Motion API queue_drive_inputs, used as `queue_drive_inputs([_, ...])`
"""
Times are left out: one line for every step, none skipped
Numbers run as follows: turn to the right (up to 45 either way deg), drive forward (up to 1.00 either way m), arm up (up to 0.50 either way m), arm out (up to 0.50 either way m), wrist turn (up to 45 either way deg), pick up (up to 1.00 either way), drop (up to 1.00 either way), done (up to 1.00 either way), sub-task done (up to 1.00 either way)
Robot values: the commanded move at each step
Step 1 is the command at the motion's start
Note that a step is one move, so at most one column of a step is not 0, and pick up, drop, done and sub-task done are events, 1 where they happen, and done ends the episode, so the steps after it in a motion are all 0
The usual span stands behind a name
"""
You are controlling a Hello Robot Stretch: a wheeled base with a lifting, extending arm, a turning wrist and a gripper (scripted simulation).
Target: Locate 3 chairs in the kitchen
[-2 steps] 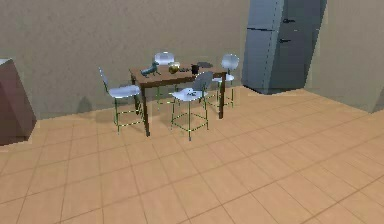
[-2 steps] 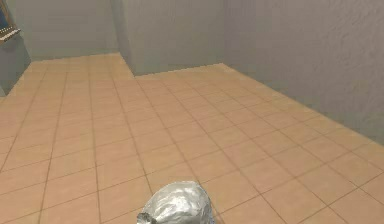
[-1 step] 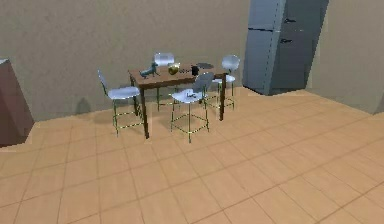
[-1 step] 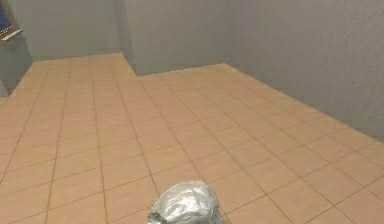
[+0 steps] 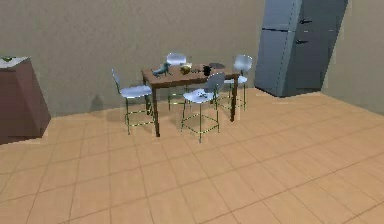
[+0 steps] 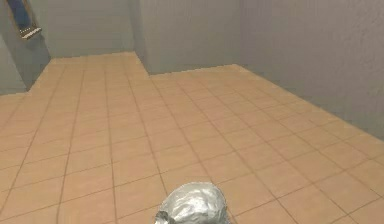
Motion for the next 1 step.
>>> queue_drive_inputs([0.0, 1.0, 0.0, 0.0, 0.0, 0.0, 0.0, 0.0, 0.0])
